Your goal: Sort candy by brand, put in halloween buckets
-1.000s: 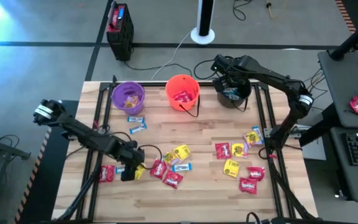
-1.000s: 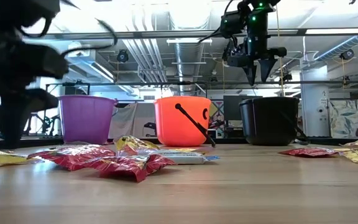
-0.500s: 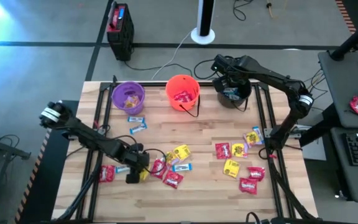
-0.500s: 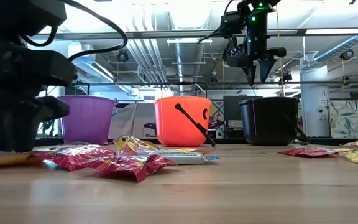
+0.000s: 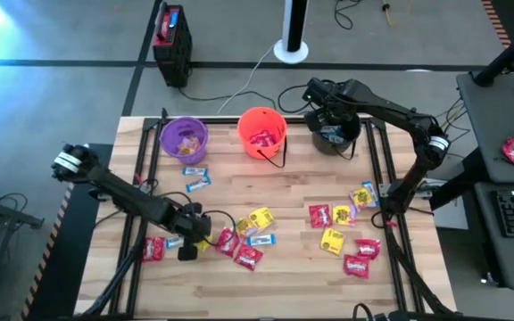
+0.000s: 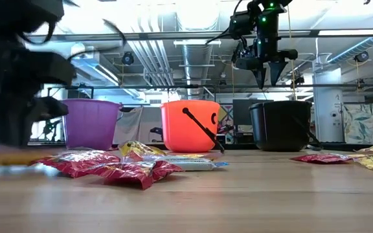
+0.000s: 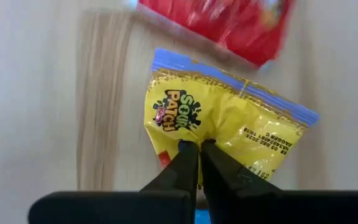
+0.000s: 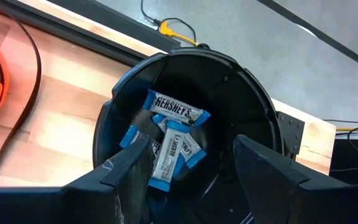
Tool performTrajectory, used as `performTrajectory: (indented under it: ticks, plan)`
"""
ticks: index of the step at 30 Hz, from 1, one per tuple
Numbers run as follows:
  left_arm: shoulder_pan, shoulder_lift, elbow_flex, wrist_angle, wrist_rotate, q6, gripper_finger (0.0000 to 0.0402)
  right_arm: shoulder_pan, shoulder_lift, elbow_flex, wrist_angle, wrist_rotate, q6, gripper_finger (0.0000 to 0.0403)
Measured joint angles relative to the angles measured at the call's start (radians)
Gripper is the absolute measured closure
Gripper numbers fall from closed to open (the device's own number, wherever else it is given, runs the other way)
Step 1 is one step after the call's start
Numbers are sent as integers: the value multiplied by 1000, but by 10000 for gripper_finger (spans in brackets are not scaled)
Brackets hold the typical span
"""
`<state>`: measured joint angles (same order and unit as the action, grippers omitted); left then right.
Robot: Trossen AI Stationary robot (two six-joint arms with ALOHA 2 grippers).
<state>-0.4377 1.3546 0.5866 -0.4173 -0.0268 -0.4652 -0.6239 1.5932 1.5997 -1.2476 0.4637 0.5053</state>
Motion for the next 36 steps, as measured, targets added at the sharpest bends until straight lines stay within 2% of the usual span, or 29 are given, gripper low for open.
performTrajectory:
  ticks: [10, 15, 19, 22, 26, 28, 31, 34, 36]
  plan:
    - [4, -229, 4, -32, -17, -71, 401, 0, 0, 0, 9, 0, 0, 186]
    - [42, -295, 86, -192, -204, -98, 401, 0, 0, 0, 23, -1, 0, 186]
    - [132, -327, 184, -326, -367, -90, 401, 0, 0, 0, 41, -19, 0, 186]
    - [235, -355, 225, -367, -467, -74, 401, 0, 0, 0, 62, -20, -3, 186]
    - [448, -384, 260, -370, -499, -91, 401, 0, 0, 0, 83, -20, -28, 186]
    - [580, -387, 286, -374, -466, -134, 401, -1, 0, 0, 91, -20, -44, 186]
    - [785, -371, 334, -409, -361, -175, 401, -3, 0, 0, 116, -21, -57, 186]
    - [969, -326, 373, -498, -265, -148, 401, -3, 0, 0, 139, -20, -73, 186]
    - [1059, -292, 384, -536, -238, -115, 401, -3, 0, 0, 151, -21, -83, 186]
